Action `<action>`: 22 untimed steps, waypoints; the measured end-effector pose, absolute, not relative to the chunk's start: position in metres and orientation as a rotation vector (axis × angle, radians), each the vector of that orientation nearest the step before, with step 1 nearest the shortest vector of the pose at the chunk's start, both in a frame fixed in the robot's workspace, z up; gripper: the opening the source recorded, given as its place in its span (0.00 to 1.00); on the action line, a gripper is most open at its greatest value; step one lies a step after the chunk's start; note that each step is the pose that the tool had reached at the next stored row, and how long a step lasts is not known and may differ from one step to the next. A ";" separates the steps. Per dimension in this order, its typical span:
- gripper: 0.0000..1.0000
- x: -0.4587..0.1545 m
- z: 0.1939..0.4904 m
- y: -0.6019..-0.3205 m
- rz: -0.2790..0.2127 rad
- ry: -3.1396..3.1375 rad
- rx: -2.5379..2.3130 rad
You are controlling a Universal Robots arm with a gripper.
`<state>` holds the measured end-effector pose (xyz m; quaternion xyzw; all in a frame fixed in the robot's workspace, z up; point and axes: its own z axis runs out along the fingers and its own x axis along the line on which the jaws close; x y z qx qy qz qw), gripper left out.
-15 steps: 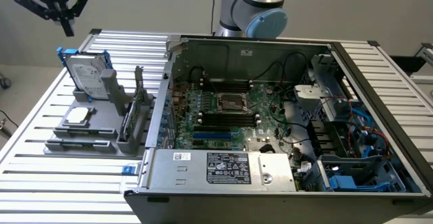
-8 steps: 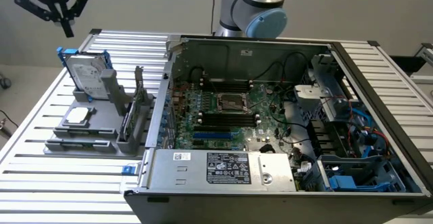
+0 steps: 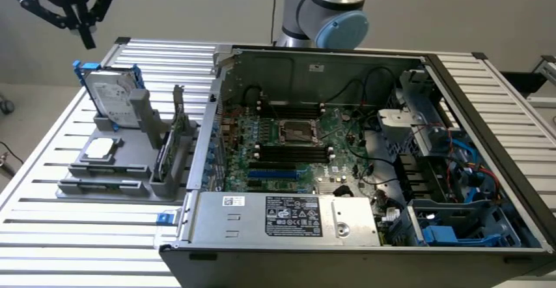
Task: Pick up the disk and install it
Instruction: 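Pick up the disk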
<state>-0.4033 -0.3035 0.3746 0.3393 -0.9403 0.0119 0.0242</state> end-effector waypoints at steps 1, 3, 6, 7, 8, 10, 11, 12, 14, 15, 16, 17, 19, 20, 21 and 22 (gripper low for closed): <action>0.11 -0.403 0.375 -0.303 0.038 -2.900 1.076; 0.11 -0.403 0.374 -0.303 0.039 -2.880 1.130; 0.11 -0.403 0.374 -0.303 0.041 -2.849 1.207; 0.11 -0.403 0.374 -0.303 0.042 -2.838 1.233; 0.11 -0.403 0.373 -0.303 0.042 -2.827 1.259; 0.11 -0.403 0.373 -0.303 0.044 -2.804 1.311; 0.11 -0.403 0.373 -0.303 0.044 -2.792 1.336; 0.11 -0.403 0.373 -0.303 0.045 -2.780 1.361; 0.11 -0.403 0.373 -0.303 0.046 -2.756 1.411; 0.11 -0.403 0.373 -0.303 0.047 -2.742 1.439; 0.11 -0.403 0.372 -0.303 0.047 -2.729 1.463; 0.11 -0.403 0.372 -0.303 0.048 -2.716 1.488; 0.11 -0.403 0.372 -0.303 0.049 -2.690 1.537; 0.11 -0.403 0.372 -0.303 0.050 -2.676 1.561; 0.11 -0.403 0.372 -0.303 0.051 -2.662 1.586; 0.11 -0.403 0.372 -0.303 0.051 -2.647 1.610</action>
